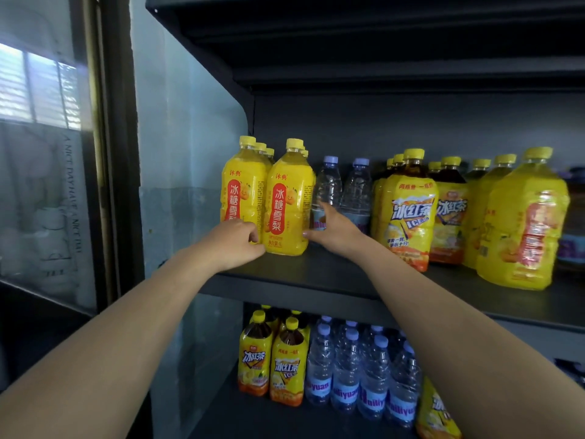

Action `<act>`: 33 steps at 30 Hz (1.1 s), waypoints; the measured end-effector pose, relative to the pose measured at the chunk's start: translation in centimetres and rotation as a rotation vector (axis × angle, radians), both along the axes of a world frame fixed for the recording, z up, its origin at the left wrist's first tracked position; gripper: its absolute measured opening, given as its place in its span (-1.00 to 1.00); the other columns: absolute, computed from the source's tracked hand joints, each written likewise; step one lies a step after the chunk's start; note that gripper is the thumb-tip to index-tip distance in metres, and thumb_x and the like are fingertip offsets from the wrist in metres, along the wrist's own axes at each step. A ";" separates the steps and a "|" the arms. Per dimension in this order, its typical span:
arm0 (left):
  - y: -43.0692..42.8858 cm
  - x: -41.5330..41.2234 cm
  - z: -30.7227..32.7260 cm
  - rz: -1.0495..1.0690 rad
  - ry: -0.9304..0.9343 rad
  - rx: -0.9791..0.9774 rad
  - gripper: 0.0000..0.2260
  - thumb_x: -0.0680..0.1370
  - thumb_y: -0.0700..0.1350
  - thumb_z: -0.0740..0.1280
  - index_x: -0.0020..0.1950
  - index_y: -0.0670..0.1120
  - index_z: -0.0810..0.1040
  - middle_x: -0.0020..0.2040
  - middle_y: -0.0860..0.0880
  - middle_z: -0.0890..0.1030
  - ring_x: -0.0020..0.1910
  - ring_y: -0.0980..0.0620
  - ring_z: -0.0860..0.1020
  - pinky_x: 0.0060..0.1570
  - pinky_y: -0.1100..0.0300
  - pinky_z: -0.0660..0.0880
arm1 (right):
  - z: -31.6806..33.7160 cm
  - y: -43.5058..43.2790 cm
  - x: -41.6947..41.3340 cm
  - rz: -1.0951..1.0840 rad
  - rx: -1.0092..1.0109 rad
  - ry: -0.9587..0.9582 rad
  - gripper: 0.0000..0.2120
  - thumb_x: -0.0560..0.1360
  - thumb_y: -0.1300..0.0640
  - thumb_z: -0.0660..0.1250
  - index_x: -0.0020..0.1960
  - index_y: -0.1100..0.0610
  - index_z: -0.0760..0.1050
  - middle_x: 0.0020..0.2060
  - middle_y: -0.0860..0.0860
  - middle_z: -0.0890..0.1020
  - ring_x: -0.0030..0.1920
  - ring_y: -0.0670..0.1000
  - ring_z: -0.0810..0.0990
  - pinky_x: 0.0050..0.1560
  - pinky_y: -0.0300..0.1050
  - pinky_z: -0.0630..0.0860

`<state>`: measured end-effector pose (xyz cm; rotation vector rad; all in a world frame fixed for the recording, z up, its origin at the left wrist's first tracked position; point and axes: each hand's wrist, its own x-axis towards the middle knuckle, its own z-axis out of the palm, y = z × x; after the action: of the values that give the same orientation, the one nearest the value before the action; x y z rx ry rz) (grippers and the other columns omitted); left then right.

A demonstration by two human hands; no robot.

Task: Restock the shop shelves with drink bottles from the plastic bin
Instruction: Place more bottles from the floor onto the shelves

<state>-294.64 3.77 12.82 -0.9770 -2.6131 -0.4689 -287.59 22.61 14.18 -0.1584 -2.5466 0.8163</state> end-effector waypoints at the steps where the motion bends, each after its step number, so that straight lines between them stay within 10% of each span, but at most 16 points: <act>1: -0.1 0.9 -0.1 0.021 0.004 0.003 -0.74 0.54 0.01 0.26 0.14 -0.10 0.51 0.14 -0.06 0.49 0.10 -0.01 0.46 0.06 0.13 0.43 | -0.2 0.3 0.7 0.005 0.000 -0.003 -0.38 0.51 0.12 0.35 0.47 0.14 0.14 0.37 0.10 0.39 0.34 0.08 0.39 0.25 -0.16 0.31; 22: -1.7 28.9 -3.1 0.432 0.036 -0.043 -0.66 0.54 0.01 0.25 0.24 -0.14 0.47 0.20 -0.12 0.46 0.20 -0.08 0.42 0.14 0.12 0.37 | -3.8 3.3 20.8 0.129 0.559 -0.145 -0.47 0.53 -0.06 0.27 0.39 0.18 0.27 0.30 0.18 0.38 0.32 0.21 0.32 0.25 0.15 0.39; 33: -3.1 37.6 -7.4 0.390 0.001 -0.027 -0.63 0.54 0.03 0.24 0.26 -0.14 0.46 0.24 -0.14 0.46 0.22 -0.10 0.42 0.20 0.00 0.41 | -8.0 0.1 30.5 0.121 0.532 -0.220 -0.51 0.54 -0.06 0.25 0.39 0.12 0.29 0.33 0.13 0.36 0.35 0.18 0.30 0.24 0.15 0.32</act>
<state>-257.04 0.62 5.40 -0.4525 -2.7210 -0.3341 -257.05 22.74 6.19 0.0830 -2.9033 0.1427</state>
